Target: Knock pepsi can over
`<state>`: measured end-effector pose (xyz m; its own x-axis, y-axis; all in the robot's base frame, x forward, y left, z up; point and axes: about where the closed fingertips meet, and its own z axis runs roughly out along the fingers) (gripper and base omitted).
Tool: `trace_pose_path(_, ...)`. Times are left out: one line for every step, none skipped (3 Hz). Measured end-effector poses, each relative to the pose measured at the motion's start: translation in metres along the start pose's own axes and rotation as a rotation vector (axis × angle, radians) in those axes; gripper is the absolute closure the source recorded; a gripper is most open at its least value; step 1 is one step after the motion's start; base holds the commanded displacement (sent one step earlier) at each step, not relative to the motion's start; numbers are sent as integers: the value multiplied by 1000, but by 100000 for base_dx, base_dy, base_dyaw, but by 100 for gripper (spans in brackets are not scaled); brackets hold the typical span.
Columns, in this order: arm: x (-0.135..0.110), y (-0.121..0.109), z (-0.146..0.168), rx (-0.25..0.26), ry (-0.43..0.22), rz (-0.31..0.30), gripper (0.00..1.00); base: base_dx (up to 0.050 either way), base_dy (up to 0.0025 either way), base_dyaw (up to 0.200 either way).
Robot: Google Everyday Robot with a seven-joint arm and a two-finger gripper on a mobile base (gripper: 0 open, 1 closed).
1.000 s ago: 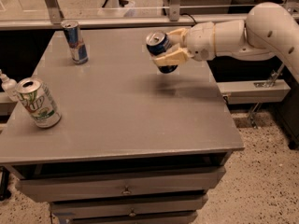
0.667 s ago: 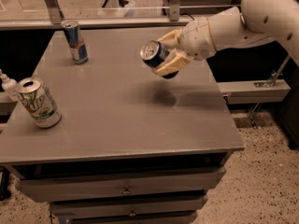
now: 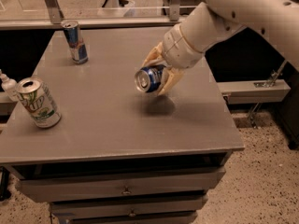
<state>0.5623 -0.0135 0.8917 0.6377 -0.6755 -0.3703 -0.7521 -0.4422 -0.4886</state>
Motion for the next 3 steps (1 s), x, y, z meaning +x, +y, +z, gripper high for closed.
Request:
trace_pose_path(-10,21,18,-92,131,-175,100,0,0,0)
trace_pose_path(-16,40,32,-179,224,-326,100,0,0,0)
trace_pose_path(-18,52,37,-240,272,-428,83,0,0,0)
